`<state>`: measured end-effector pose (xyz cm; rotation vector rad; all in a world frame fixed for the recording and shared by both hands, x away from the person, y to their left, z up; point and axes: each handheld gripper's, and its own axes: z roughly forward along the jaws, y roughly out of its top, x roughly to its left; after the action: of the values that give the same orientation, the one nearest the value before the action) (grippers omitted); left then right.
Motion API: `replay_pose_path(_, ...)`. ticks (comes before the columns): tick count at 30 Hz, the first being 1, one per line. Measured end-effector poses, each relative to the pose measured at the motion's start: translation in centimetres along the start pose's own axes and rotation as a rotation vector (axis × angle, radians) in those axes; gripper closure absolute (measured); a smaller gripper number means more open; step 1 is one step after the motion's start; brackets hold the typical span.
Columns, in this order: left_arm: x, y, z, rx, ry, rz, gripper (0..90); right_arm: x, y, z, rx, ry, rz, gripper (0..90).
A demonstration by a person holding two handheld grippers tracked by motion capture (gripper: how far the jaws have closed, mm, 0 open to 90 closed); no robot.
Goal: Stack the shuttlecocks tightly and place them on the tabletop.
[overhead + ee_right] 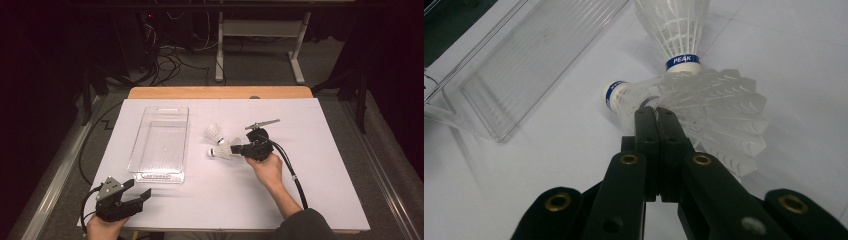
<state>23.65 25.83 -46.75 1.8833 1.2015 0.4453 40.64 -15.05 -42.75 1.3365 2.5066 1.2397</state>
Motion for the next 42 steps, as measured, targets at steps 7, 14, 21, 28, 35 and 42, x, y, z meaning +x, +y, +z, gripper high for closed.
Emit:
replay_pose_path(7,0.0,0.0,0.0,0.000,0.000,0.001,28.5,-0.1,0.0,0.3,0.010,0.004,0.006,90.0)
replay_pose_path(14,0.0,0.0,0.1,0.006,-0.004,0.001,28.5,-0.3,0.0,0.3,0.028,-0.014,0.007,90.0)
replay_pose_path(21,-0.1,0.0,0.1,0.010,-0.005,0.004,28.6,-0.6,-0.1,0.3,0.050,-0.018,0.017,90.0)
replay_pose_path(28,-0.1,0.0,0.1,0.011,-0.006,0.004,28.7,-0.2,-0.2,0.7,0.033,-0.016,0.006,90.0)
replay_pose_path(35,-0.1,0.0,0.2,0.013,-0.008,0.005,28.6,-0.3,-0.2,0.9,0.025,0.004,0.014,90.0)
replay_pose_path(42,-0.1,0.0,0.2,0.015,-0.009,0.005,28.6,-0.3,-0.3,1.3,0.041,0.003,0.013,89.7)
